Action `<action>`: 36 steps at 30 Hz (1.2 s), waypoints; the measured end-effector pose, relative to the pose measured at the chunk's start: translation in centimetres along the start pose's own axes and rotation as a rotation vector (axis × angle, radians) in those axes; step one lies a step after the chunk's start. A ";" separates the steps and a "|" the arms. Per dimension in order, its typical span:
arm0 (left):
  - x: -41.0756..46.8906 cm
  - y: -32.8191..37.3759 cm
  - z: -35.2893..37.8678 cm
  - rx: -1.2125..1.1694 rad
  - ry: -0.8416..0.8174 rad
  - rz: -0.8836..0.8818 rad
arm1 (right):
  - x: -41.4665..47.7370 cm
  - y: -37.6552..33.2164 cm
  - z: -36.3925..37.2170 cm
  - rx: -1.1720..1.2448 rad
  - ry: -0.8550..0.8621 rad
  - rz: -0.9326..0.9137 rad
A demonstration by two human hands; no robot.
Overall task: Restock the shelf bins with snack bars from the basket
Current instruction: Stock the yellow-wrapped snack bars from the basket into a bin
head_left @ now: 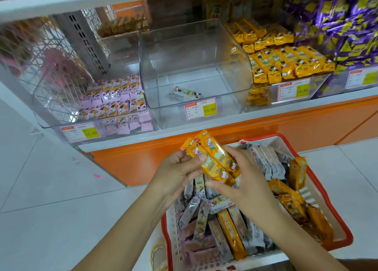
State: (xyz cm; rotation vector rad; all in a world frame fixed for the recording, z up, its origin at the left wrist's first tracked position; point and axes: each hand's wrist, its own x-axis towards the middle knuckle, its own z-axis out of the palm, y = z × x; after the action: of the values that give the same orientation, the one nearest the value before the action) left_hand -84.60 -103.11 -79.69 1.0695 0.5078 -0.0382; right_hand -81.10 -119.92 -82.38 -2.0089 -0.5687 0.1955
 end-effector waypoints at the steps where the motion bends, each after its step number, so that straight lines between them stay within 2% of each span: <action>1: 0.0 0.1 0.5 0.033 -0.005 0.026 | 0.2 -0.1 0.0 -0.037 0.039 -0.023; 4: 0.3 1.1 2.0 0.180 -0.043 0.137 | 1.0 -0.6 -0.9 -0.083 0.145 -0.100; 7: 0.7 3.3 3.3 0.350 -0.055 0.324 | 2.8 -1.5 -3.5 -0.008 0.227 -0.090; 8: 0.9 4.0 3.2 0.507 0.013 0.422 | 3.6 -1.8 -4.8 0.013 0.269 -0.097; 11: 2.1 5.7 1.6 1.230 0.285 0.810 | 7.1 -2.1 -8.9 0.013 0.454 -0.138; 13: 3.4 6.0 0.8 1.407 0.289 0.819 | 10.0 -1.8 -11.6 -0.006 0.546 -0.153; 18: 5.2 6.0 1.6 1.488 0.244 0.718 | 18.2 -0.7 -16.6 -0.256 0.614 -0.070; 28: 8.6 5.5 2.5 1.559 0.234 0.759 | 32.0 0.0 -19.2 -0.775 0.488 0.239; 32: 9.1 5.3 2.7 1.559 0.262 0.809 | 34.5 0.6 -18.5 -0.822 0.397 0.181; 36: 9.4 5.2 2.5 1.541 0.270 0.857 | 35.4 0.7 -17.3 -0.711 0.296 0.141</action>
State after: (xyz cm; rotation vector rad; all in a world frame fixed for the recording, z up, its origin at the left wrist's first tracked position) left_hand -73.91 -100.71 -78.32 2.7590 0.1355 0.5633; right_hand -43.49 -117.22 -70.90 -2.7037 -0.3244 -0.2579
